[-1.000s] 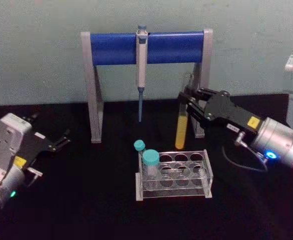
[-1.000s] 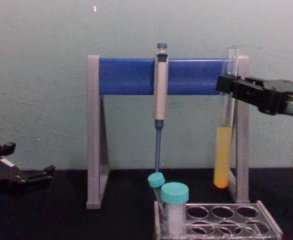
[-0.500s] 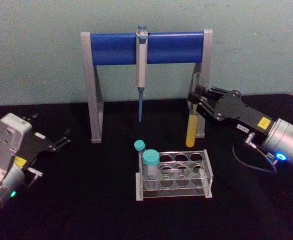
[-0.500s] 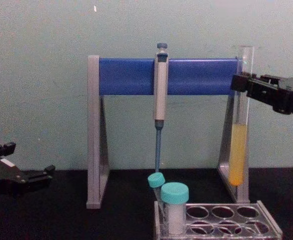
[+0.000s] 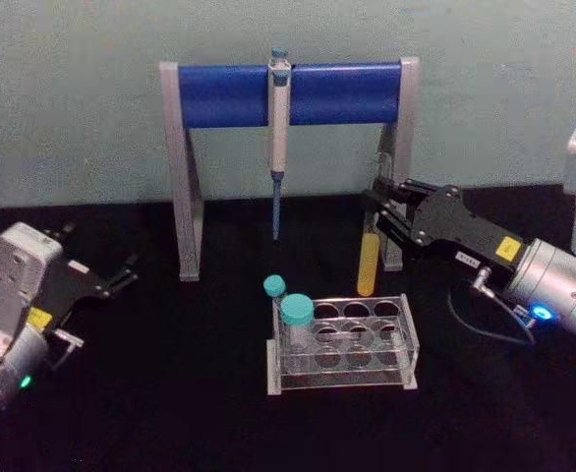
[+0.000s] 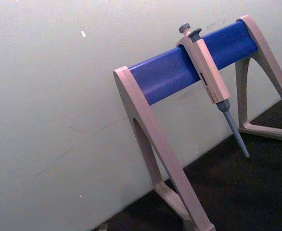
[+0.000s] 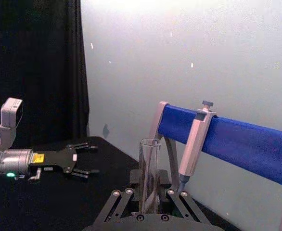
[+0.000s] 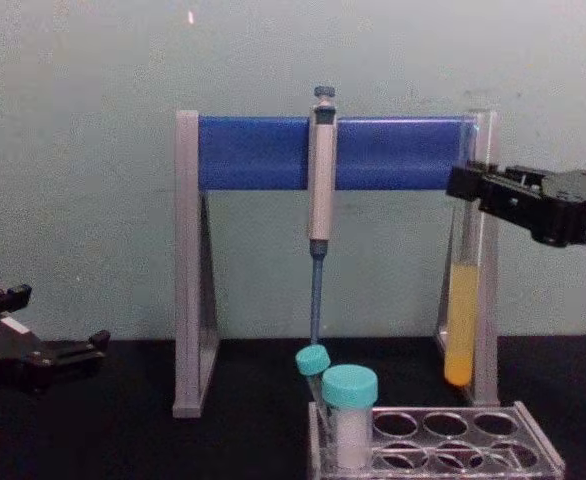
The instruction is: Pick up the test tube from the test tube rack, shake it, then place it back into the test tube rack.
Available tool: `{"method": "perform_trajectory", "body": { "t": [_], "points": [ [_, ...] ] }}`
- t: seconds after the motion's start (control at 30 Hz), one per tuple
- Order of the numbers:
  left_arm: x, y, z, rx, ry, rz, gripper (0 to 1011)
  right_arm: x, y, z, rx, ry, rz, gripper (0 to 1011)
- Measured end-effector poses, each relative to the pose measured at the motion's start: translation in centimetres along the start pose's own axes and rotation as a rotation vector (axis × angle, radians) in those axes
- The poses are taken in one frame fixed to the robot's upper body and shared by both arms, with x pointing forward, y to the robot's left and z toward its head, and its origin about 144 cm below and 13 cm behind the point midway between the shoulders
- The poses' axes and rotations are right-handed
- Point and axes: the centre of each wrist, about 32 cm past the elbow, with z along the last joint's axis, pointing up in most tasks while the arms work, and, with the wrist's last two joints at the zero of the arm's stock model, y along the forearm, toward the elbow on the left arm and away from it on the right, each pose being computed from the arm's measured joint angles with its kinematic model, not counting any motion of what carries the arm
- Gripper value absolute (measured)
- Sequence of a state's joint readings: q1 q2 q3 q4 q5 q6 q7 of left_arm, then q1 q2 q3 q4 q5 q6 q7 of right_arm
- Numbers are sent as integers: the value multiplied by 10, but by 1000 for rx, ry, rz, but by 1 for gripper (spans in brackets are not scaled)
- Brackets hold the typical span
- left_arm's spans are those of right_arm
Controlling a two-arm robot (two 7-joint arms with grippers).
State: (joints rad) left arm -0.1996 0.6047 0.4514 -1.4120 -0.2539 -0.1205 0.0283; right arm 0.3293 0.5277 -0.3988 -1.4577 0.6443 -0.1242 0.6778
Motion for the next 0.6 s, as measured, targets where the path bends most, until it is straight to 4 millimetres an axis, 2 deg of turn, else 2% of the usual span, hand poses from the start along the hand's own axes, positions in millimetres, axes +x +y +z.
{"method": "perform_trajectory", "body": {
  "t": [0.6],
  "points": [
    [0, 0, 0, 0, 0, 0, 1001, 3, 3, -15, -19, 31, 22, 233]
  ]
}}
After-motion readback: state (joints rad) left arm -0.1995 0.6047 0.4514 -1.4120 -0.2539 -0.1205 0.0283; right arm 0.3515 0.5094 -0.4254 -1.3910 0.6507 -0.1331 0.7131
